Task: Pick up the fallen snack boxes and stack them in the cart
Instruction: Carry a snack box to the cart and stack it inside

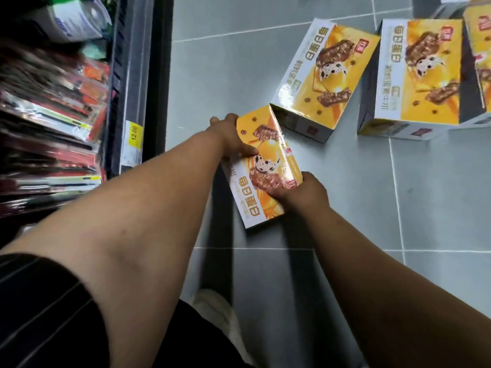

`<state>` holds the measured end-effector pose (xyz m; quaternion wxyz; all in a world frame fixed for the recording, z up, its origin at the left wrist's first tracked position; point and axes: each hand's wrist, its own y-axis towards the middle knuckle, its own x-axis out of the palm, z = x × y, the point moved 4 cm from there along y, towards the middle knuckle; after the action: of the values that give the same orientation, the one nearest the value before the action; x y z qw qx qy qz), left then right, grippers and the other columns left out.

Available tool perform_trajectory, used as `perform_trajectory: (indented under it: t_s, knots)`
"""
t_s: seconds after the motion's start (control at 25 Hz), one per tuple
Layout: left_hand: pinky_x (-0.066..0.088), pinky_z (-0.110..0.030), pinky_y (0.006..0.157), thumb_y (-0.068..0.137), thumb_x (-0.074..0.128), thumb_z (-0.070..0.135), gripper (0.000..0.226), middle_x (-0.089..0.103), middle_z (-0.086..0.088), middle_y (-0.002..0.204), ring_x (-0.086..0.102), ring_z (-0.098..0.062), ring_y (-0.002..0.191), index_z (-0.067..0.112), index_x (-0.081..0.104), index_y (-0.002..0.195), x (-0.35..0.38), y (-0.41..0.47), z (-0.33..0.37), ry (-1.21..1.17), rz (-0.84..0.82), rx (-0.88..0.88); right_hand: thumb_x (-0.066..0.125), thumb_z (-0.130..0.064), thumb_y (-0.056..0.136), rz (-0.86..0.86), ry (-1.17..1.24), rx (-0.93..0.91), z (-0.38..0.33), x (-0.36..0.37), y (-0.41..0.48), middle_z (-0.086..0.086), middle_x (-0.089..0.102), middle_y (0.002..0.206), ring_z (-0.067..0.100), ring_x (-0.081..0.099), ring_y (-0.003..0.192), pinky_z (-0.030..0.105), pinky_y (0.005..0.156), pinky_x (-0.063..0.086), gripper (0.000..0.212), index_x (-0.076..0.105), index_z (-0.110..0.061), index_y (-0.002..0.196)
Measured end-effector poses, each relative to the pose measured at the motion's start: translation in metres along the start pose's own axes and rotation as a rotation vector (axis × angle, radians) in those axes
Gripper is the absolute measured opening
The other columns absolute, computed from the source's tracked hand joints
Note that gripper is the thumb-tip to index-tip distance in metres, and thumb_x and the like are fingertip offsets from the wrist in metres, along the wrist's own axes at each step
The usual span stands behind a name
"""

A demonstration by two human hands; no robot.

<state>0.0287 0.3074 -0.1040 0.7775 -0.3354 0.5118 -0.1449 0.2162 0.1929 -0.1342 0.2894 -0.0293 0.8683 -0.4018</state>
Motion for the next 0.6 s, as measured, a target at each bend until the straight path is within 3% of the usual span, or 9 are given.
perform_trajectory:
  t_s: [0.2,0.4,0.48,0.6]
  knots:
    - [0.055,-0.045,0.087,0.059,0.088,0.049,0.099,0.032,-0.009,0.132,0.051,-0.027,0.098,0.03,0.034,0.14,-0.031,-0.053,0.004,-0.11,0.066,0.015,0.086,-0.051,0.061,0.016,-0.083,-0.026,-0.023,-0.038,-0.043,0.007,0.057,0.123,0.027,0.056,0.111,0.04,0.092,0.049,0.084,0.048,-0.019,0.129]
    - [0.06,-0.043,0.066,0.062,0.088,0.044,0.091,0.031,-0.008,0.126,0.05,-0.023,0.093,0.028,0.036,0.135,-0.12,-0.16,0.037,-0.286,0.12,0.013,0.086,-0.049,0.058,0.082,-0.06,-0.105,-0.09,-0.13,-0.137,0.007,0.051,0.124,0.024,0.054,0.111,0.039,0.095,0.047,0.088,0.047,-0.025,0.133]
    - [0.059,-0.042,0.072,0.057,0.089,0.05,0.1,0.033,-0.009,0.131,0.05,-0.02,0.097,0.025,0.034,0.137,-0.163,-0.212,0.055,-0.307,0.155,0.008,0.086,-0.053,0.051,0.11,-0.053,-0.145,-0.125,-0.175,-0.187,0.006,0.054,0.123,0.024,0.057,0.107,0.043,0.095,0.048,0.092,0.05,-0.027,0.132]
    - [0.054,-0.041,0.092,0.03,0.082,0.07,0.125,0.043,-0.008,0.133,0.056,-0.019,0.107,0.025,0.036,0.137,-0.218,-0.282,0.084,-0.387,0.204,0.018,0.089,-0.042,0.056,0.181,-0.047,-0.188,-0.173,-0.245,-0.261,0.009,0.05,0.127,0.027,0.054,0.112,0.042,0.099,0.046,0.089,0.049,-0.027,0.135]
